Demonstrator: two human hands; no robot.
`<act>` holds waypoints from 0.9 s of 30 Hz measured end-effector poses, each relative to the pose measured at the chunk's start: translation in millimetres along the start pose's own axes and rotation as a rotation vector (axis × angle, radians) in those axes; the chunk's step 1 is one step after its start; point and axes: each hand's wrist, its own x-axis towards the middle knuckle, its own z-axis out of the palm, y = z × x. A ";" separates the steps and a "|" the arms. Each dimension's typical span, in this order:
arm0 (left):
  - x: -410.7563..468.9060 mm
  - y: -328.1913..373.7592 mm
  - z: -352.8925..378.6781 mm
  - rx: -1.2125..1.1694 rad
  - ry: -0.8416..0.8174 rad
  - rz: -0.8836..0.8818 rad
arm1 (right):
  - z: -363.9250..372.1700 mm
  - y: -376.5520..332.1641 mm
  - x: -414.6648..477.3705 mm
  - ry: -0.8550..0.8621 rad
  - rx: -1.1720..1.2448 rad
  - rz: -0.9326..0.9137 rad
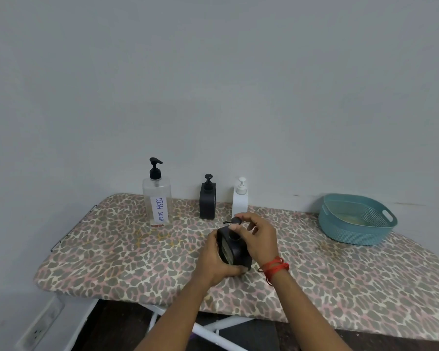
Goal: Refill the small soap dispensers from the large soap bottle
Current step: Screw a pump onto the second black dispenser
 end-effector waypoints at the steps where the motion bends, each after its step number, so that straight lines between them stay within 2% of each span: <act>1: 1.1 -0.2 -0.9 -0.007 -0.013 -0.008 | -1.1 1.5 2.7 -0.027 0.017 0.029; 6: 7.4 -0.5 -8.8 -0.027 -0.108 -0.044 | -7.9 -0.9 13.6 -0.245 0.176 0.096; 13: 10.0 -6.5 -10.2 -0.057 -0.145 -0.049 | -18.0 -5.1 18.5 -0.389 0.148 0.101; 16: 9.0 -4.3 -9.6 -0.090 -0.142 -0.060 | -21.4 -1.8 17.0 -0.373 0.138 0.116; 19: 7.9 -4.2 -9.5 -0.034 -0.159 -0.050 | -26.6 7.6 5.9 -0.198 0.177 0.214; 22: -6.4 -8.4 -13.5 0.231 -0.179 0.008 | -27.5 20.9 -13.3 -0.125 0.146 0.333; 25: -18.2 -28.3 -15.6 0.709 -0.103 0.030 | -21.3 23.9 -24.0 -0.244 -0.040 0.401; 27: -20.4 -35.2 -14.7 0.853 -0.085 0.031 | -13.3 15.3 -22.7 -0.287 -0.157 0.376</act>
